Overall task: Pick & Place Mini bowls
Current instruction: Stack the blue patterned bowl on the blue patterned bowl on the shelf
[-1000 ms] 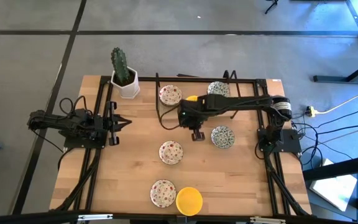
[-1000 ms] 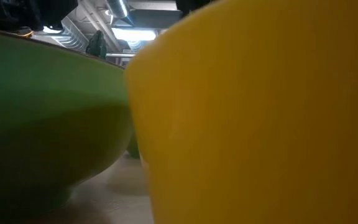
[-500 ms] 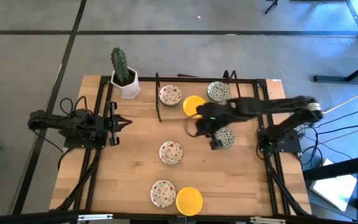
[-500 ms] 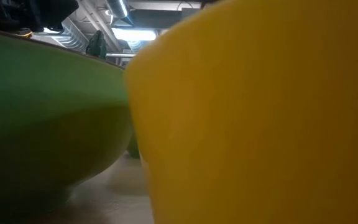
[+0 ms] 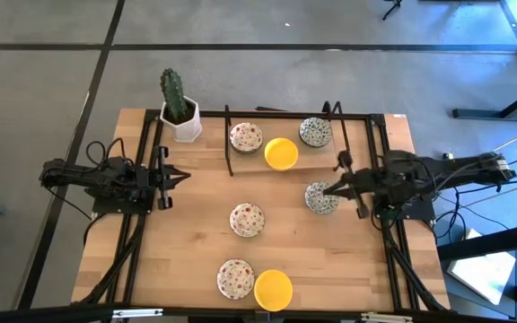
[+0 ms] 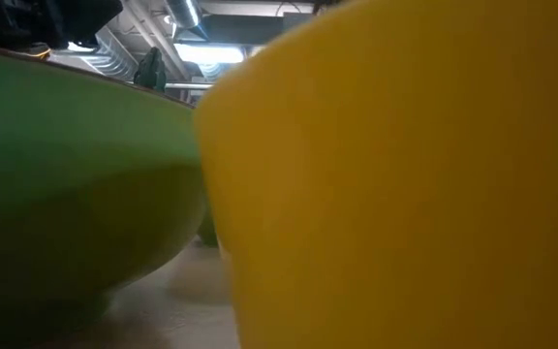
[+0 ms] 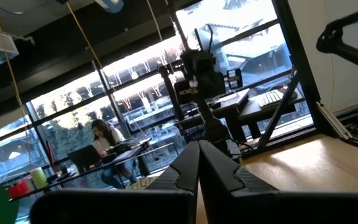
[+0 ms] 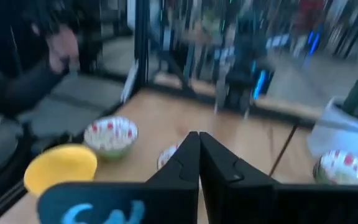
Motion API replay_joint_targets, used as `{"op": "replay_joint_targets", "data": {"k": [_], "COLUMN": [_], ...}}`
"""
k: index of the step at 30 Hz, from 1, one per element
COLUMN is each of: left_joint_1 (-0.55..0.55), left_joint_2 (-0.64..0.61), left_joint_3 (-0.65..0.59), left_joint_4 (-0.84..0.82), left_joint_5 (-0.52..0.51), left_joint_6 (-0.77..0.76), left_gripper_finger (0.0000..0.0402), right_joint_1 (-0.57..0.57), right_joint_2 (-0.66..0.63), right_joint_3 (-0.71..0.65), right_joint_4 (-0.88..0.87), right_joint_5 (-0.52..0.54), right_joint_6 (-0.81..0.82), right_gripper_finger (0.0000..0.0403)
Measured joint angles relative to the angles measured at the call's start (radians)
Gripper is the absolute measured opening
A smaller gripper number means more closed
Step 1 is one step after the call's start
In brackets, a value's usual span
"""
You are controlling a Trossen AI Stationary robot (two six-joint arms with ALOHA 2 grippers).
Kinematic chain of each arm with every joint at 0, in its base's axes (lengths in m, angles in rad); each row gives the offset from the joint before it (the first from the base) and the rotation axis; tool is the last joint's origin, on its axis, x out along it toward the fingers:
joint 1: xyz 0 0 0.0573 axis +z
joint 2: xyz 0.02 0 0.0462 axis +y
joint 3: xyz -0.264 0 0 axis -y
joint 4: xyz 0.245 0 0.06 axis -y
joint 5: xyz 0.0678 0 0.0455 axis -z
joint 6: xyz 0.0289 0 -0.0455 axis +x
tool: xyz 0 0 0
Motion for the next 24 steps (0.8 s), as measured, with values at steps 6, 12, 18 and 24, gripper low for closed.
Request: {"op": "replay_joint_targets", "data": {"k": [6, 12, 18, 24], "left_joint_1": [0.0, 0.0, 0.0, 0.0], "left_joint_2": [0.0, 0.0, 0.0, 0.0], "left_joint_3": [0.0, 0.0, 0.0, 0.0], "left_joint_4": [0.006, 0.007, 0.005, 0.005], "left_joint_5": [0.0, 0.0, -0.002, -0.007], "left_joint_6": [0.0, 0.008, 0.009, 0.001], "left_gripper_finger": [0.0004, 0.0003, 0.0004, 0.0002], "right_joint_1": [0.012, 0.012, 0.012, 0.012], "right_joint_2": [-0.099, -0.101, -0.1, -0.099], "right_joint_3": [-0.26, -0.331, -0.33, -0.33], "right_joint_4": [0.275, 0.3, 0.298, 0.276], "right_joint_5": [0.048, 0.1, 0.082, 0.069], "right_joint_6": [-0.034, -0.03, -0.012, -0.006], "right_gripper_finger": [0.0004, 0.0004, 0.0005, 0.0005]}}
